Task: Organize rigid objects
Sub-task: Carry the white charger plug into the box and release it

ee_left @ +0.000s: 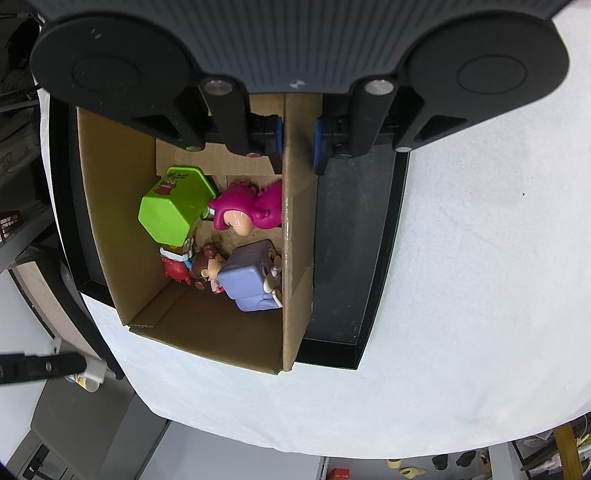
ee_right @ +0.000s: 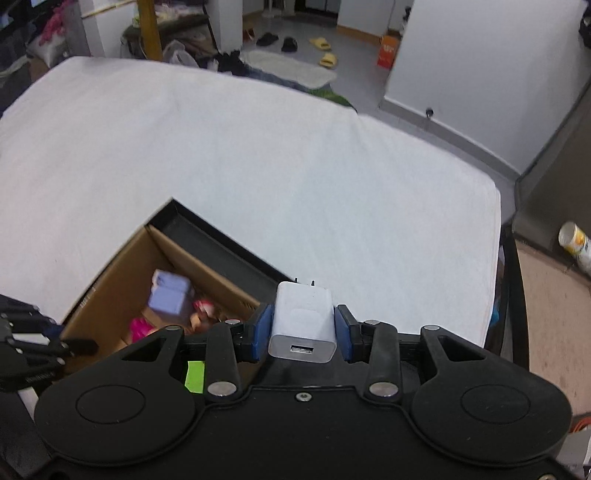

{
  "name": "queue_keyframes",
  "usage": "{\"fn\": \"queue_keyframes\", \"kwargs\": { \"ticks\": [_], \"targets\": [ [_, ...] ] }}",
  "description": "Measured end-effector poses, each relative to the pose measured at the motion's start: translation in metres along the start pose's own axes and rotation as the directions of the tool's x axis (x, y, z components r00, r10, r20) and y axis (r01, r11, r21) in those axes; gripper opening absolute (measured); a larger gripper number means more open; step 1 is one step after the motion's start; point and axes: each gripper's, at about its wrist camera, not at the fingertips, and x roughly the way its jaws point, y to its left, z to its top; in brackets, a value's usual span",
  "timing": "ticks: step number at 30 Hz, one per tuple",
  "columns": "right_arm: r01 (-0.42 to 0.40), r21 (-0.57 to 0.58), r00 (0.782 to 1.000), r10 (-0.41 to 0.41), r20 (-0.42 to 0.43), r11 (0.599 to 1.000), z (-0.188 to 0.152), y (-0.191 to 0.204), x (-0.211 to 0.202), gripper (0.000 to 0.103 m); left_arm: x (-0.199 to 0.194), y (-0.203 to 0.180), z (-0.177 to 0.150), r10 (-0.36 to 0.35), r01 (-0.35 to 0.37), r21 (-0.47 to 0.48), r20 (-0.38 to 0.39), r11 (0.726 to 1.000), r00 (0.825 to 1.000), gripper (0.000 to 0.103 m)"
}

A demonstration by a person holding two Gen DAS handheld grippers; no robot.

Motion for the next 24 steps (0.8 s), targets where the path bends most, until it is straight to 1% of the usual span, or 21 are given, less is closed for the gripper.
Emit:
{"fn": "queue_keyframes", "kwargs": {
  "ticks": [5,8,12,15,24],
  "targets": [
    [-0.054,-0.017,0.998,0.054,0.025,0.998,0.009,0.015,-0.006,0.037,0.0,0.0,0.001,0.0,0.0,0.006,0.0,1.0,1.0,0.014],
    [-0.1,-0.038,0.995,0.101,0.017,0.994,0.011,0.031,-0.005,0.037,0.0,0.002,0.001,-0.001,0.001,-0.002,0.001,1.0,1.0,0.014],
    [-0.148,-0.082,0.989,0.147,-0.017,0.986,0.01,0.055,0.001,0.037,-0.001,0.003,0.001,-0.006,0.006,-0.004,0.001,1.0,1.0,0.014],
    [-0.167,-0.103,0.986,0.164,-0.043,0.981,0.009,0.068,0.006,0.037,-0.001,0.003,0.0,-0.009,0.009,-0.004,0.003,1.0,1.0,0.014],
    [-0.227,-0.091,0.97,0.216,-0.114,0.97,0.006,0.088,0.02,0.037,-0.002,0.006,0.001,-0.02,0.02,-0.007,0.002,1.0,1.0,0.015]
  ]
}}
